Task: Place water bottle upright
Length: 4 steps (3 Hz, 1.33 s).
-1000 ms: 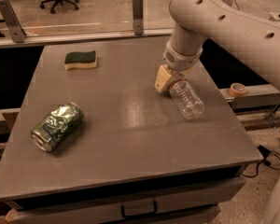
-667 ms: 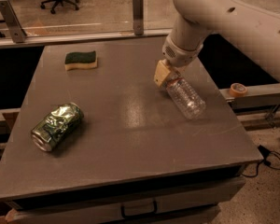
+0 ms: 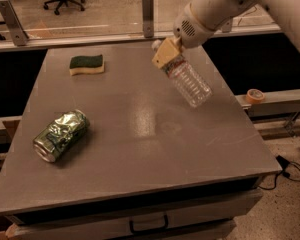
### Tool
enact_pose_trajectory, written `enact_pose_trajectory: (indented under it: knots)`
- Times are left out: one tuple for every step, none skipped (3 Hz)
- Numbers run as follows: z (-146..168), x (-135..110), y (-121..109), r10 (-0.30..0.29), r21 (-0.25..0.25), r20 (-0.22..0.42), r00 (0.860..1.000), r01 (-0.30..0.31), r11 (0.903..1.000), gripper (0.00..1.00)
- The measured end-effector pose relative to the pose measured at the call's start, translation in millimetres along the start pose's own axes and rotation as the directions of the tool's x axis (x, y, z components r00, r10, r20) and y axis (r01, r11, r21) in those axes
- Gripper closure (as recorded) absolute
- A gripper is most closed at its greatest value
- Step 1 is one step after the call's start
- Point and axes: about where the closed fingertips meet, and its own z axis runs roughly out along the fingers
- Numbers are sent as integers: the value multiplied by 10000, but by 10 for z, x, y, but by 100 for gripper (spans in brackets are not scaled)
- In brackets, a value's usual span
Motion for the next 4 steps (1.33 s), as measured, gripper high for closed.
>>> enact_pose_trajectory:
  knots:
    - [-158, -225, 79, -781, -206, 703, 9945, 797, 9966, 100]
    - [-88, -231, 105, -969, -437, 872, 9915, 1010, 9939, 100]
    - [-45, -471, 277, -1995, -1376, 1716, 9648, 2240, 9648, 100]
    - [-225, -723, 372, -3464, -1698, 3031, 8878, 4080, 8970, 100]
